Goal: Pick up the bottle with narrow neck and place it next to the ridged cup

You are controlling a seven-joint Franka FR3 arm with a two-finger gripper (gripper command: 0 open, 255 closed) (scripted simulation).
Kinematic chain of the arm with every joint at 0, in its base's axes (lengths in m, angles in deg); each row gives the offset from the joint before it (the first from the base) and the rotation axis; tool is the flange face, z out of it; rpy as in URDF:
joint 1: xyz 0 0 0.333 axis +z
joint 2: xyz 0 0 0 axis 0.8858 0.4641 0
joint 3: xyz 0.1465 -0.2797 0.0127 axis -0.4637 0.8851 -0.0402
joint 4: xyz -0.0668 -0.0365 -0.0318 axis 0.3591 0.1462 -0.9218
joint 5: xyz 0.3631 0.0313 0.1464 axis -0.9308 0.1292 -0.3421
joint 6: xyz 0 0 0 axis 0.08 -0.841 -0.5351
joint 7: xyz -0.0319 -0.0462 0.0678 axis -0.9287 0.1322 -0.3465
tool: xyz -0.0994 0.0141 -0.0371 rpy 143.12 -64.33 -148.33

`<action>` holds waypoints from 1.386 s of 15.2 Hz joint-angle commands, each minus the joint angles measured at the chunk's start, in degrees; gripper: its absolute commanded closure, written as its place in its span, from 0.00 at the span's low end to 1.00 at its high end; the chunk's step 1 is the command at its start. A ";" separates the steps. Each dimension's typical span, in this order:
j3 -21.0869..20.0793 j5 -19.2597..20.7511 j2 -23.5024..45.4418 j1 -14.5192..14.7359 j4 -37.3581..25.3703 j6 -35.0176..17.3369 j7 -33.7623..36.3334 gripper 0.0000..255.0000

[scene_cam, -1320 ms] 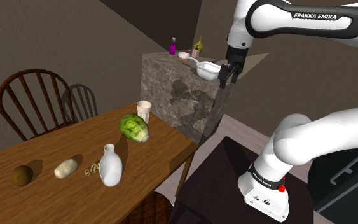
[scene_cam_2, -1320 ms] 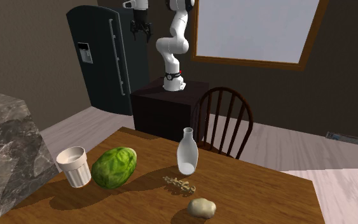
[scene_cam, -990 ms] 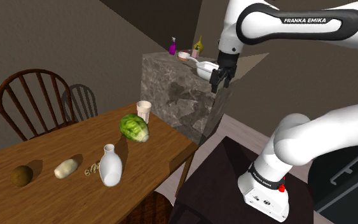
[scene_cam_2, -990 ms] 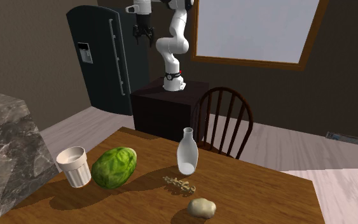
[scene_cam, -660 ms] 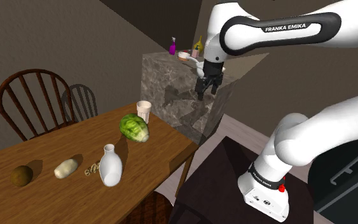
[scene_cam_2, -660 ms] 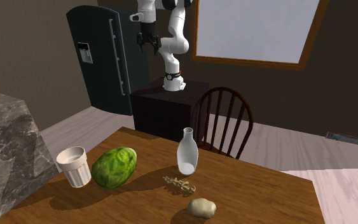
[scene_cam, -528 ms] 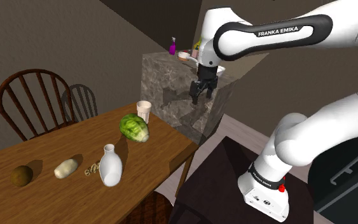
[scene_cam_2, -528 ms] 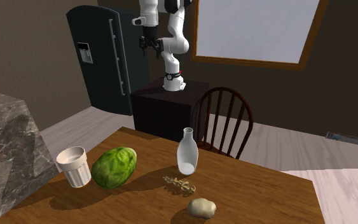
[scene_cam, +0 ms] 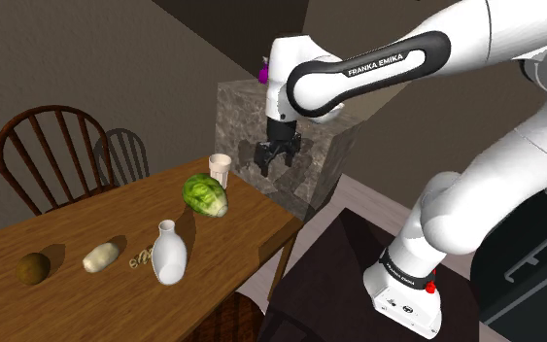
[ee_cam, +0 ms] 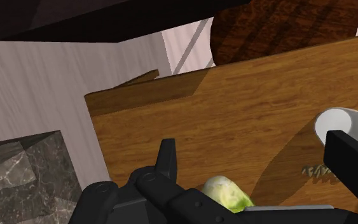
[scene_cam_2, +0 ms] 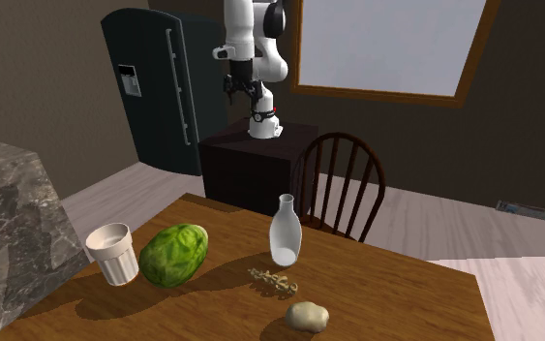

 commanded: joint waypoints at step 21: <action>-4.70 9.36 47.54 9.88 -35.30 -11.09 22.00 0.00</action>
